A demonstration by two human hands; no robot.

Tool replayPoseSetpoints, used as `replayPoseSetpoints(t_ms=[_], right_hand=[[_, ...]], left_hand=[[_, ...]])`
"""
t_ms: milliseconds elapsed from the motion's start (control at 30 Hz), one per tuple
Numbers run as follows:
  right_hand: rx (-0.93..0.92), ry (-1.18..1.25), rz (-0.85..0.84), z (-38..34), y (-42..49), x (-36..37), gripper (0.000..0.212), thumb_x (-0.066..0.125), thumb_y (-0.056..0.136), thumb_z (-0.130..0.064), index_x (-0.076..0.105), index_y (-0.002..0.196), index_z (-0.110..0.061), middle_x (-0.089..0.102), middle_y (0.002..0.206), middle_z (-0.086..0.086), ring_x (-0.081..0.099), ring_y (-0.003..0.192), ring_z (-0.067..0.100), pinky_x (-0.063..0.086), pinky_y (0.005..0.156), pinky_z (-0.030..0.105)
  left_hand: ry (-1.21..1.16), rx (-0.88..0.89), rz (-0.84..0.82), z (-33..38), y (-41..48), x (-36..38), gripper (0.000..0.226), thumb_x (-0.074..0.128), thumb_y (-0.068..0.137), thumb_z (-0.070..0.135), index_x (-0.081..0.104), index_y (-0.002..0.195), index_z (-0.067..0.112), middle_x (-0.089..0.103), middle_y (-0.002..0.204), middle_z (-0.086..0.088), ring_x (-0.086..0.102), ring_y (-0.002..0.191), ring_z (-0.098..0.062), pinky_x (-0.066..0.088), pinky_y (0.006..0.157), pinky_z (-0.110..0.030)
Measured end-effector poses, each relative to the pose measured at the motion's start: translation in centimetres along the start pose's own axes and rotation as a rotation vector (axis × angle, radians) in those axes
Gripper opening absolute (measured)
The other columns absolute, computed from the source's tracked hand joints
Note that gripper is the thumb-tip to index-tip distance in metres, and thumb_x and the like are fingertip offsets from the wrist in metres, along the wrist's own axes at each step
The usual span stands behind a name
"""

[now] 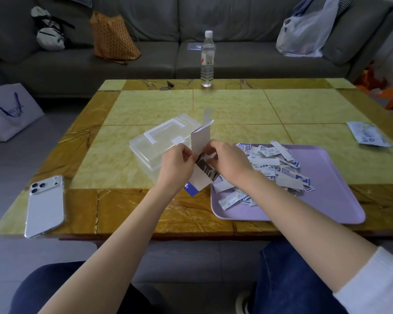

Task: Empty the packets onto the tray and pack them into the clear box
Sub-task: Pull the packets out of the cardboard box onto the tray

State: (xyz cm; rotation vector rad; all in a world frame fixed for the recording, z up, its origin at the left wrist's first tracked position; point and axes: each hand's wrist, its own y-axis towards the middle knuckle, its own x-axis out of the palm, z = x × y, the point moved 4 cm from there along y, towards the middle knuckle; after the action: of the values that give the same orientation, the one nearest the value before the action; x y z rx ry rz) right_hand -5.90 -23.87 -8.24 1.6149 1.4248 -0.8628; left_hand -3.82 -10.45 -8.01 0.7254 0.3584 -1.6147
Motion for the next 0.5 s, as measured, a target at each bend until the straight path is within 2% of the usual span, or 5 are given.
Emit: replayPoseSetpoints(t_ms=[100,300,433,500], right_hand=[[0.002,-0.010,-0.025,0.1,0.2,0.8,0.026,0.052,0.084,0.001,0.066,0.100,-0.014,0.069,0.096,0.009,0.064,0.088,0.031,0.053,0.072,0.041],[-0.062,-0.029,-0.087,0.2,-0.3,1.0,0.019,0.052,0.081,0.000,0.068,0.083,-0.010,0.065,0.084,0.008,0.063,0.077,0.029,0.052,0.066,0.039],[-0.124,0.003,-0.194,0.2,-1.1,0.3,0.040,0.046,0.081,0.011,0.064,0.109,-0.012,0.067,0.105,0.009,0.063,0.094,0.026,0.051,0.078,0.042],[-0.145,0.014,-0.237,0.0,-1.7,0.1,0.047,0.045,0.083,0.011,0.058,0.119,-0.017,0.065,0.113,0.006,0.063,0.097,0.023,0.051,0.078,0.040]], left_hand=[[-0.008,0.002,0.001,-0.1,-0.1,0.0,0.010,0.057,0.089,0.011,0.053,0.079,0.011,0.046,0.067,0.009,0.046,0.071,-0.015,0.036,0.054,-0.008],[-0.012,0.000,0.008,-0.5,0.0,-0.1,0.010,0.057,0.089,0.011,0.052,0.080,0.011,0.046,0.068,0.009,0.044,0.068,-0.012,0.036,0.055,-0.005],[-0.007,-0.007,0.006,-1.0,0.1,-0.2,0.010,0.057,0.090,0.013,0.052,0.081,0.011,0.046,0.069,0.009,0.045,0.071,-0.015,0.036,0.055,-0.005],[-0.006,-0.003,0.010,-1.0,0.2,-0.2,0.010,0.057,0.090,0.013,0.053,0.081,0.011,0.047,0.068,0.008,0.046,0.072,-0.016,0.036,0.054,-0.007]])
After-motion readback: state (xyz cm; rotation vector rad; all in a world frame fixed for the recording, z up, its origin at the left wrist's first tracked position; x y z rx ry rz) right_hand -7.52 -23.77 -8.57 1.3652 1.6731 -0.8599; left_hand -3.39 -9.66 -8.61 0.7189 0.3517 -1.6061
